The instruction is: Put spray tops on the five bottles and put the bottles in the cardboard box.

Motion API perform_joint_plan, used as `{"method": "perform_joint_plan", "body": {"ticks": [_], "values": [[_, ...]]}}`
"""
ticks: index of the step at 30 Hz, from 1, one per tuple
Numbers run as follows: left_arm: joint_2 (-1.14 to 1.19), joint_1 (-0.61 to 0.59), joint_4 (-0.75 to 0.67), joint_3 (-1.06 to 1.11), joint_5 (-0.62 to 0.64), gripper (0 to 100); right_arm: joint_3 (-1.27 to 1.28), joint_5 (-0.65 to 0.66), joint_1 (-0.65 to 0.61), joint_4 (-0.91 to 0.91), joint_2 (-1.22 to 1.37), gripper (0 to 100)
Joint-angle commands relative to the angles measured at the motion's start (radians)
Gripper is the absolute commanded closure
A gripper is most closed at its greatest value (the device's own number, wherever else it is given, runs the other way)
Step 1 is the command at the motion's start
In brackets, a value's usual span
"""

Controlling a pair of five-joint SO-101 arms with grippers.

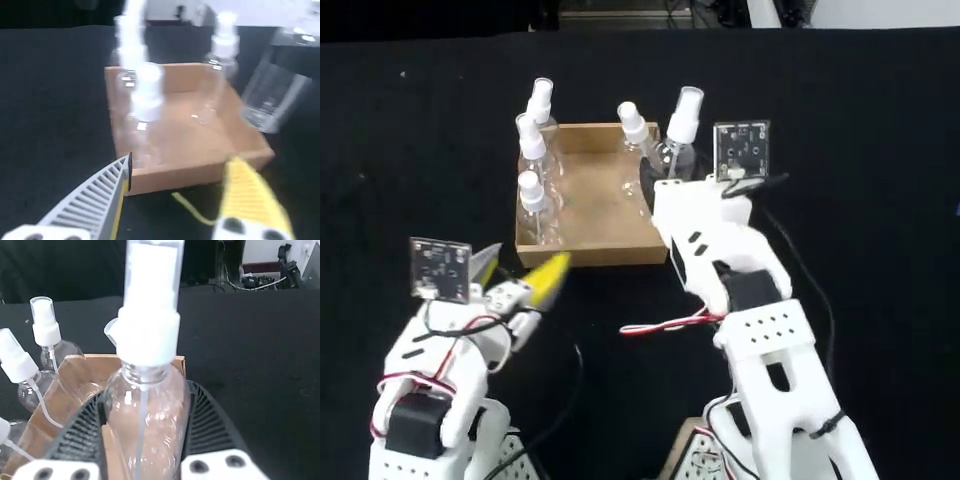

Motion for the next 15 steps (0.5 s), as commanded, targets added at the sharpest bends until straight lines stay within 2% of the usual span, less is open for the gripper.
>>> {"method": "perform_joint_plan", "body": {"ticks": [1, 3, 8, 12, 15], "values": [[-0.008, -0.097, 0.003, -0.062, 0.005, 92, 0.015, 0.005, -0.018, -0.081, -0.051, 98.8], [-0.008, -0.142, 0.0, -0.054, 0.005, 98, 0.044, 0.005, -0.026, -0.124, -0.051, 98.8], [-0.008, -0.194, -0.006, 0.025, 0.009, 90, 0.125, 0.009, -0.064, -0.247, -0.05, 98.8], [-0.008, -0.197, -0.017, 0.093, 0.009, 90, 0.154, 0.011, -0.072, -0.285, -0.05, 98.8], [-0.008, -0.199, -0.091, 0.15, 0.003, 90, 0.168, 0.011, -0.066, -0.285, -0.048, 98.8]]}}
